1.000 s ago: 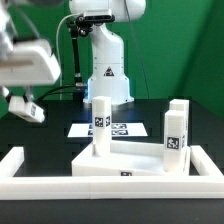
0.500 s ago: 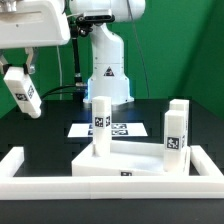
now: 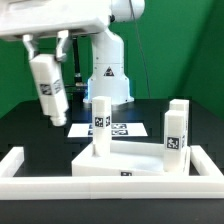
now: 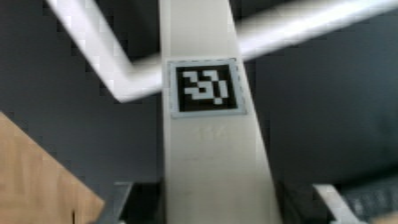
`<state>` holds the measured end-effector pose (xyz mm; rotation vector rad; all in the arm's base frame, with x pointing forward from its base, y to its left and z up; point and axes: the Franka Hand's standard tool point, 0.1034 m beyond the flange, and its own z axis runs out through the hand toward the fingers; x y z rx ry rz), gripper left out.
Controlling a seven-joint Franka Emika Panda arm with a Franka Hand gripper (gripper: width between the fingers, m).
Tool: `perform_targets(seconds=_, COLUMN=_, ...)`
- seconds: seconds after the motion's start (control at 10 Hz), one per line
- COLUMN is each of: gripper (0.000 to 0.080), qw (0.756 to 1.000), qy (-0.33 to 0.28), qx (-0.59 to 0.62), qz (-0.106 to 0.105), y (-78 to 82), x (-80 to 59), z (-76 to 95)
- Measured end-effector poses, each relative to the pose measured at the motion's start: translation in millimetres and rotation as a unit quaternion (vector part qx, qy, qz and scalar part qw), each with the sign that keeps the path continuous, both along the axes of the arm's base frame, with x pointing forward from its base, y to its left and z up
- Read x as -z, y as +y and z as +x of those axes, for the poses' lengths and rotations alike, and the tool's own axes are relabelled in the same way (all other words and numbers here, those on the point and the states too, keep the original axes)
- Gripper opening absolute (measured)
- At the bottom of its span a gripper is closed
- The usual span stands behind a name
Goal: Assemble desk
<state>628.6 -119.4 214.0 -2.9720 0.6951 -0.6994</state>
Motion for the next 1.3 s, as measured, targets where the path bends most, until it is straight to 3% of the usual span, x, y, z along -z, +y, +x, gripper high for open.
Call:
perform_targets(seconds=0.1, gripper=0.0294, qw=1.000, qy=-0.009, qx=-0.004, qz=-0.004, y=17.3, x=9.9, z=-5.3)
perform_targets(seconds=0.3, gripper=0.0294, qw=0.999, qy=-0.039, qx=-0.002, qz=-0.026, y=17.1, x=15.0, z=-9.5)
perform_targets(seconds=0.5, gripper=0.0294, qw=0.999, qy=-0.040, qx=0.000, qz=-0.025, y=20.2, x=18.6, z=-9.6)
perform_targets(seconds=0.7, gripper=0.0294, qw=0.999, qy=-0.029, qx=-0.009, qz=-0.038, y=42.4, x=43.5, z=-9.9)
perform_targets(seconds=0.9, gripper=0.0294, qw=0.998, qy=-0.030, qx=-0.008, qz=-0.046, y=29.3, x=42.2, z=-9.9)
perform_targets(seconds=1.3, gripper=0.0294, qw=0.998, qy=-0.027, qx=-0.010, qz=-0.047, y=32.0, x=48.6, z=-12.8)
